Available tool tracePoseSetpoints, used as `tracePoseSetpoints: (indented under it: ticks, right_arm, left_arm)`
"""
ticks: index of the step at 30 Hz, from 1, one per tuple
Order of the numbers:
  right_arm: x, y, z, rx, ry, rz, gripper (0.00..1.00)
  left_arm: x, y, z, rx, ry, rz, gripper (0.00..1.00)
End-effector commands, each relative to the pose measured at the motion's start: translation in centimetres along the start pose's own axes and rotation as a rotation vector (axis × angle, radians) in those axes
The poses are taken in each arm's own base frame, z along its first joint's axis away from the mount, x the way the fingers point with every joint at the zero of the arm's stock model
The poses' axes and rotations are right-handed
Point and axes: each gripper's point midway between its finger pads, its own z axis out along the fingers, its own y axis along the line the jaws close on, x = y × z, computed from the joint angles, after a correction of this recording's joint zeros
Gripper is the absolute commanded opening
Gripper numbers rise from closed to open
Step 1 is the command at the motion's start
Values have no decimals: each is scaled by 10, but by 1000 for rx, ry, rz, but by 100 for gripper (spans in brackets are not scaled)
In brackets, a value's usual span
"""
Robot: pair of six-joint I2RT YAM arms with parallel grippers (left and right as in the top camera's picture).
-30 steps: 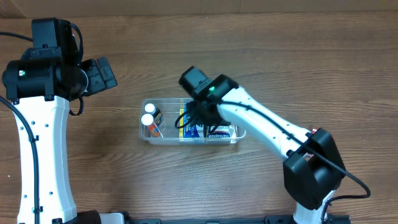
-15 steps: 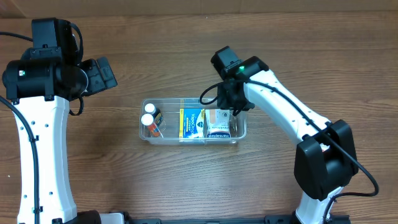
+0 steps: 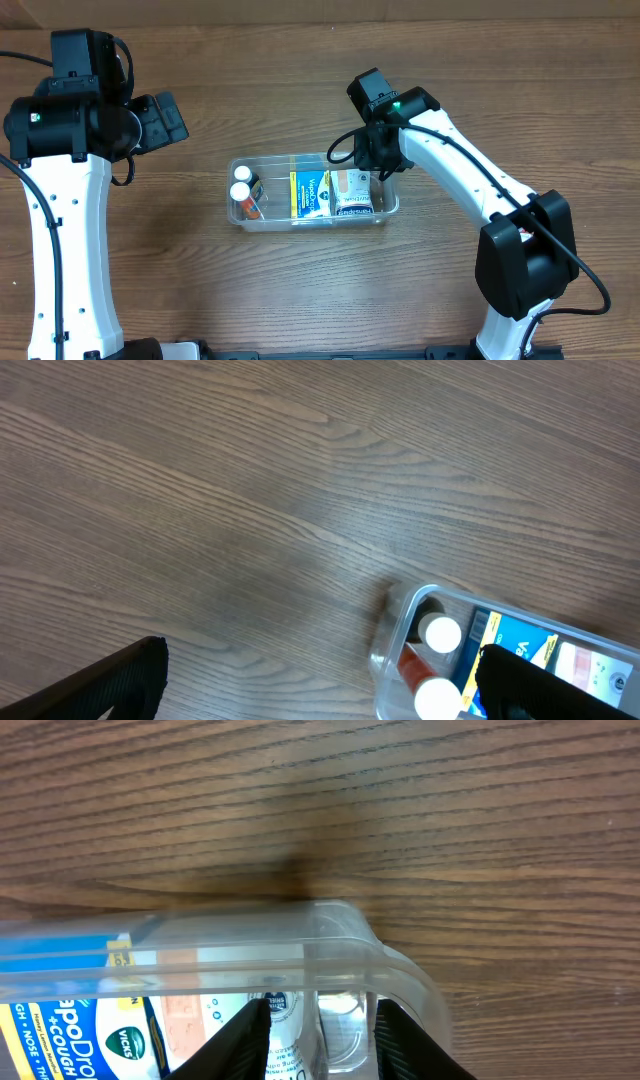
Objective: Pack container
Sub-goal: 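Lift right gripper out and move it to the red packet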
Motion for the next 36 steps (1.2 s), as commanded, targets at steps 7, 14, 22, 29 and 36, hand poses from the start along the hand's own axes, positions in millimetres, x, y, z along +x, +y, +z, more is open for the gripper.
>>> tracePoseSetpoints:
  ticks: [7,14,22,29,36]
  right_arm:
    - [-2,1,-19,-9,-32,-50,38]
    - [-15,-33,-110,-41,-236,43,55]
    - [11,-148,-156,45,-229,433,100]
    - [54,-208,-148,116,-167,606,100]
    - [81,-230,-79,89,-52,652,100]
  left_arm:
    - [-5,-1,-3,9,-13,15,100]
    - [-5,0,-3,6,-14,14,100]
    - [-5,0,-3,6,-13,15,100]
    - [-5,0,-3,6,-14,14,100]
    - [-5,0,-3,6,-14,14,100]
